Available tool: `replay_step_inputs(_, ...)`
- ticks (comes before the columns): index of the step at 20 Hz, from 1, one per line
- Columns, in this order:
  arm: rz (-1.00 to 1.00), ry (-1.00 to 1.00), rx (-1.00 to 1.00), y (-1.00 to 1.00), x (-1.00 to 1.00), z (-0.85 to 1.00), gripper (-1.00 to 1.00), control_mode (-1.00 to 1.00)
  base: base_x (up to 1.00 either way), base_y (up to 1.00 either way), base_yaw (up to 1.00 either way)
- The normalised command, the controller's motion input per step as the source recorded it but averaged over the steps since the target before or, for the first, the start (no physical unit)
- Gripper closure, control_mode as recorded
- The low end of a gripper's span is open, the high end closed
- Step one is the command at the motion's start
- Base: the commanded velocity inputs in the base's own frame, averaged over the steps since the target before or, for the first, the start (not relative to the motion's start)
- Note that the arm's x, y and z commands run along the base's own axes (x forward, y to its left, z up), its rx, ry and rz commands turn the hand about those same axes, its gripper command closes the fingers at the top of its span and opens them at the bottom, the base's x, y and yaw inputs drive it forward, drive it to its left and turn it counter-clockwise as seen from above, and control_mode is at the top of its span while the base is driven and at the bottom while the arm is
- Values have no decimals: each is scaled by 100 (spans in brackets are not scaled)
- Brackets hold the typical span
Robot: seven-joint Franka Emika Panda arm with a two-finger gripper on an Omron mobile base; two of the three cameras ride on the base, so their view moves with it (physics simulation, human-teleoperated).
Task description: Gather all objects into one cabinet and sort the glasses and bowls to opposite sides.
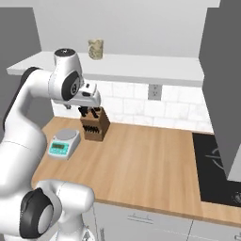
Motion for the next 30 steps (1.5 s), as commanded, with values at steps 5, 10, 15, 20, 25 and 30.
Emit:
replay_step_inputs(5, 0, 0, 0, 0, 0, 0, -100, 100, 100, 0, 5)
replay_step_inputs(10, 0, 0, 0, 0, 0, 0, -100, 100, 100, 0, 4)
replay_step_inputs(15, 1, -1, 0, 0, 28, 0, -100, -100, 50, 0, 1)
replay_step_inputs(20, 3, -11, 0, 0, 45, 1, -100, -100, 0, 0, 0)
replay_step_inputs(25, 6, -21, 0, 0, 4, 10, -100, -100, 0, 0, 0)
replay_step_inputs(30, 4, -22, -2, 1, -21, 21, -100, -100, 0, 0, 0)
